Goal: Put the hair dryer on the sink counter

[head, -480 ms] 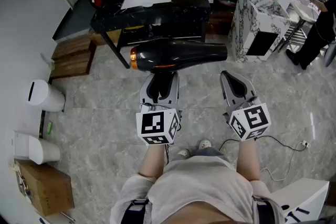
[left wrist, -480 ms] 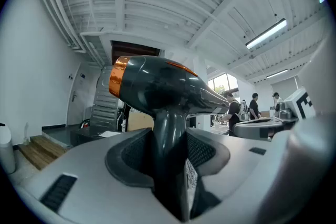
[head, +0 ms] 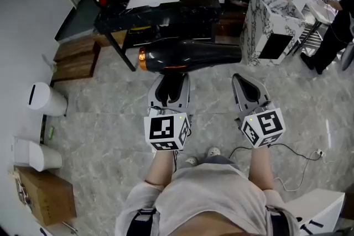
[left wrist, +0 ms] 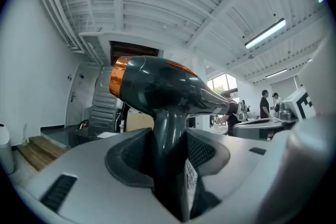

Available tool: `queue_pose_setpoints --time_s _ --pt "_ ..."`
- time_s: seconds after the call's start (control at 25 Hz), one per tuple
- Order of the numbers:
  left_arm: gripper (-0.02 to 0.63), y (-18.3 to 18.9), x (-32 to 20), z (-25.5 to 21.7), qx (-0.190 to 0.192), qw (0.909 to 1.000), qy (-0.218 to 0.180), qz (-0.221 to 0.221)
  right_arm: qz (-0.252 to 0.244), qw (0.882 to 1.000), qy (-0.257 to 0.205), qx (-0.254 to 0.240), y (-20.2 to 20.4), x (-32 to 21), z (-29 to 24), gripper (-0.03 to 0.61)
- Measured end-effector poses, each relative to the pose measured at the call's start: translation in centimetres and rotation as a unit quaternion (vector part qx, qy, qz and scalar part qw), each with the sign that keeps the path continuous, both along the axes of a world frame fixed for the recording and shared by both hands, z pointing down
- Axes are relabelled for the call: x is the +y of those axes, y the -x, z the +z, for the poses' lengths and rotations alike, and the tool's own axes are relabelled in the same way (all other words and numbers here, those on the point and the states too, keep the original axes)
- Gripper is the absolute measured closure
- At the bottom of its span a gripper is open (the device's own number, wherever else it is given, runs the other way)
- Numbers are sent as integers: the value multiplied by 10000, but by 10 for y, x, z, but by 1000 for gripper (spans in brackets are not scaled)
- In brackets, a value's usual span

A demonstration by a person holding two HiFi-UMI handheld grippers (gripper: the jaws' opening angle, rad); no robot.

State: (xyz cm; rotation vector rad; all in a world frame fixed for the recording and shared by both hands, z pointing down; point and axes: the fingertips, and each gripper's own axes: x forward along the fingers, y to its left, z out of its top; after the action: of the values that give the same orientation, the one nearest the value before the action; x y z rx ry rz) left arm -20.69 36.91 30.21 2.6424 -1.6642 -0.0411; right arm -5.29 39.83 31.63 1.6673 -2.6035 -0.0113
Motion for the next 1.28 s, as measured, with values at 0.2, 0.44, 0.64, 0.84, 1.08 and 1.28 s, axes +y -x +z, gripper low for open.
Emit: queue_pose_setpoints --time_s 0.2,0.44,0.64,0.84,1.08,1.28 --pt "417 -12 -4 1 -6 10000 -17 -37 -28 10000 -18 -12 -12 -5 2 568" --pt "417 -33 -10 -2 0 9999 -42 -149 -256 9995 23 -208 -31 -15 2 568" --pt "417 -51 -13 -1 50 9995 -77 -295 -380 9991 16 -210 -51 -21 6 568" --pt "417 -66 -21 -1 58 9994 -64 -345 -416 9988 -13 -271 -68 -29 6 568" --pt "417 -73 -43 3 53 9995 -27 -315 -409 9987 35 -308 -73 -51 10 568" --pt "417 -78 -77 11 65 9998 19 -201 -319 9991 60 -277 -76 -83 16 568"
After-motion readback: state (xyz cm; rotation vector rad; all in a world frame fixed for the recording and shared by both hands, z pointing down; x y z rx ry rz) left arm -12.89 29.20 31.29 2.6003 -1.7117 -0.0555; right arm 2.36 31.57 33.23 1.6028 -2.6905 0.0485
